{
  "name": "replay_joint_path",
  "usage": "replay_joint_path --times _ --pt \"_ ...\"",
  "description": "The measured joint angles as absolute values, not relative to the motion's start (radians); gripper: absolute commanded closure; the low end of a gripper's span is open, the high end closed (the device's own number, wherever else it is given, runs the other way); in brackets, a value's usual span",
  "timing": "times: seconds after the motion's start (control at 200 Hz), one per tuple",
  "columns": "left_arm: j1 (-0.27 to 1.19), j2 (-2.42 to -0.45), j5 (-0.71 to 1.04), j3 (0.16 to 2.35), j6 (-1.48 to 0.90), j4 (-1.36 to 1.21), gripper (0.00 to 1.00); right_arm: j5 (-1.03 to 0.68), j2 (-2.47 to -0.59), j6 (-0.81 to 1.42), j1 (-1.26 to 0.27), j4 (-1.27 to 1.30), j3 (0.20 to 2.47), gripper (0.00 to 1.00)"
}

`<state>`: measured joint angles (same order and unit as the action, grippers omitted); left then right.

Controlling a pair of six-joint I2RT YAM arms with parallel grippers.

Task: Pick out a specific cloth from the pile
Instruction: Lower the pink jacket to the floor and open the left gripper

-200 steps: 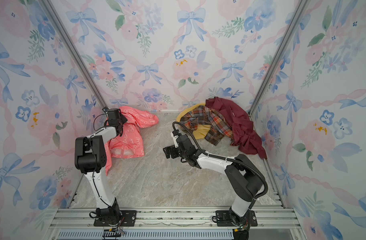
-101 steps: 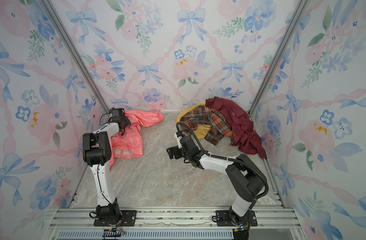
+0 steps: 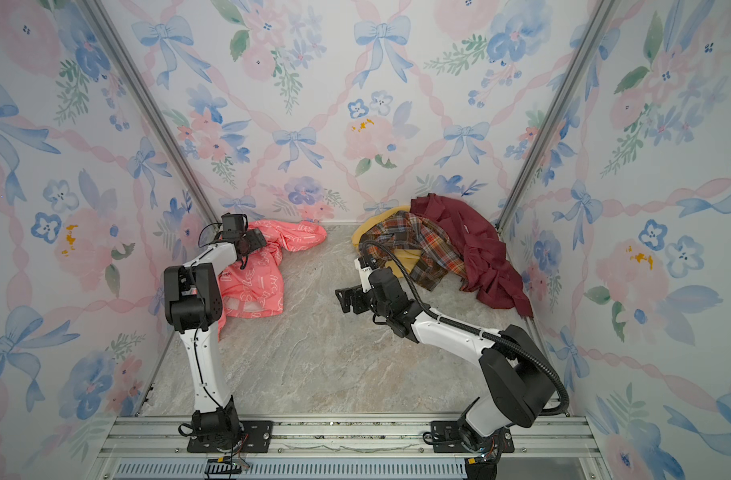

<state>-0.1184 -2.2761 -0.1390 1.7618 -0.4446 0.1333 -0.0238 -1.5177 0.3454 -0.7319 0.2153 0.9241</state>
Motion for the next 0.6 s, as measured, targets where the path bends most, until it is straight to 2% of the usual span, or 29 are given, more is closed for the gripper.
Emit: replay_joint_path --times 0.295,0.595 --pt "-0.119 -2.175 -0.067 1.755 -0.445 0.175 0.02 0.016 -1.429 0.32 -0.732 0.077 0.967 0.03" --pt "-0.117 -1.992 -0.002 1.644 -0.437 0.175 0.02 0.06 -1.307 0.32 -0.735 0.011 0.952 0.03"
